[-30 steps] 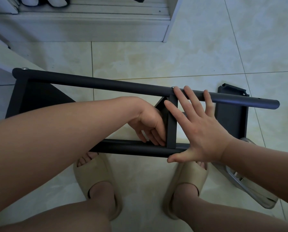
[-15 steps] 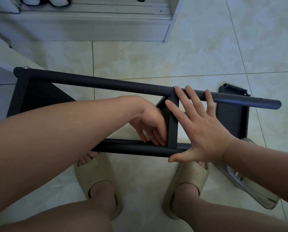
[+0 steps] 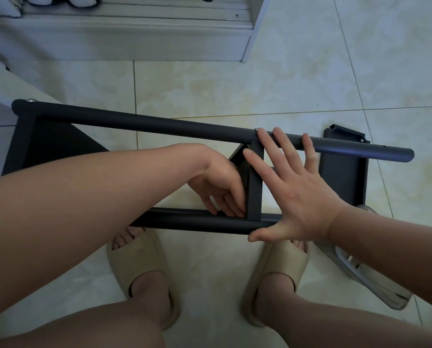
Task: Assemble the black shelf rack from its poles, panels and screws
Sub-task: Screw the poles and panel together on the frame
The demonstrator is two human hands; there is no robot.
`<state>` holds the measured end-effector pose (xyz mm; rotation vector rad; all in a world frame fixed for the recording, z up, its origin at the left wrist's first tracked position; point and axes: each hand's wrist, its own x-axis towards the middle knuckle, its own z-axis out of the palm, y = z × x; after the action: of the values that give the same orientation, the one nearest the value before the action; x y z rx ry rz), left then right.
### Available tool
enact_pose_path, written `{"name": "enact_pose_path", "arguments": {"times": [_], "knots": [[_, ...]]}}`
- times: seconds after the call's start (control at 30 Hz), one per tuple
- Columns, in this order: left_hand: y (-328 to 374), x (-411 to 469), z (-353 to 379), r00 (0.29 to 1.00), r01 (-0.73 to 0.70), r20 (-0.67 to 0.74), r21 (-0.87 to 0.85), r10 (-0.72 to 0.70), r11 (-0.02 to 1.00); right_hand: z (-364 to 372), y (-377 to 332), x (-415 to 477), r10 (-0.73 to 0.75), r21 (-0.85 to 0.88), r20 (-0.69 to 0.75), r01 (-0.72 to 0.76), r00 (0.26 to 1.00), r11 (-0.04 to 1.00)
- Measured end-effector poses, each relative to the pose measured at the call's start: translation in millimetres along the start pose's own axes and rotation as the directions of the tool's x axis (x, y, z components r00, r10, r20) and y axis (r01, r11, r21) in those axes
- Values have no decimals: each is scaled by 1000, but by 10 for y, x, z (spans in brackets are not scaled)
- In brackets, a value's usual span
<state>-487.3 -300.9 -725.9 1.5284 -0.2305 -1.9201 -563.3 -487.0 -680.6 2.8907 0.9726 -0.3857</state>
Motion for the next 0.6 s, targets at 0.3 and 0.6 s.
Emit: {"name": "enact_pose_path", "arguments": {"times": [0.3,0.6], "knots": [[-50,34,3,1000,3,25,-5,-3,1000,-4,-1,-2,3,0,4,-3,1000,1000],[-77,-1,21,999,-41,26,-77,44,996,-11,1,-5,6,0,6,-6,1000,1000]]}}
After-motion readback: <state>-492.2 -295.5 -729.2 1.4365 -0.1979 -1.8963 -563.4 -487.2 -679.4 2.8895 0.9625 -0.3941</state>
